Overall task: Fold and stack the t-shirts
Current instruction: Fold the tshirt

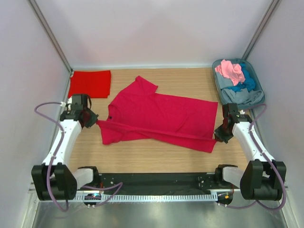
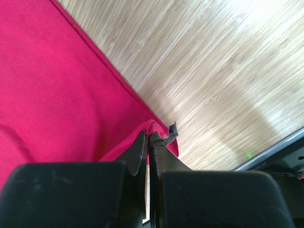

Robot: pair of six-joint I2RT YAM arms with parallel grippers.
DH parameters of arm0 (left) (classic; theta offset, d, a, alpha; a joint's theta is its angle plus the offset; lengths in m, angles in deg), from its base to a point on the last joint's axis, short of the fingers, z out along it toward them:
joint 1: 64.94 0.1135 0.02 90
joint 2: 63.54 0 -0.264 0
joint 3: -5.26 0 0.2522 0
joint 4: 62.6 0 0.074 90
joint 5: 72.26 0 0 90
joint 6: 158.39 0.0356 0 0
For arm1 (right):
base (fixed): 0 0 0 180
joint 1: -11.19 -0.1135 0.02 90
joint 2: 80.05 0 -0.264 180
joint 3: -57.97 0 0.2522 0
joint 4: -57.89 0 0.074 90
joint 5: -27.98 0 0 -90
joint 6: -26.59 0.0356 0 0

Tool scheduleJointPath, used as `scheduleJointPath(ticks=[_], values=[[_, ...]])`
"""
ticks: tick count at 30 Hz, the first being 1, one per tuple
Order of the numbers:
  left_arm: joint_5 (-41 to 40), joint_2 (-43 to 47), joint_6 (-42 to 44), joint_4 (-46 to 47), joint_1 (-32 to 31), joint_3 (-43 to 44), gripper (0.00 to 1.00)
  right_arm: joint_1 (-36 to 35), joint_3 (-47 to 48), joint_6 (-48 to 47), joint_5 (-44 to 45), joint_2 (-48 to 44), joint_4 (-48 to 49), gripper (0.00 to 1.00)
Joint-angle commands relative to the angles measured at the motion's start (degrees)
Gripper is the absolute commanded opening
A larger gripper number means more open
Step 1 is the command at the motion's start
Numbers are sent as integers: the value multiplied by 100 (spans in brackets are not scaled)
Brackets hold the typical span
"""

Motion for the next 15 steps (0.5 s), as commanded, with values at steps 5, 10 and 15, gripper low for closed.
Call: scheduleJointPath(ticks=[5, 10, 15], values=[[-1100, -1219, 224, -804, -1040, 867, 0, -23, 305, 16, 450, 55, -94, 1], [-1287, -948, -153, -1280, -2024, 746, 0, -59, 779, -97, 1029, -103, -973, 1], [-1269, -587, -426, -1570, -2333, 306, 0, -50, 1325, -238, 1513, -68, -1791, 1]])
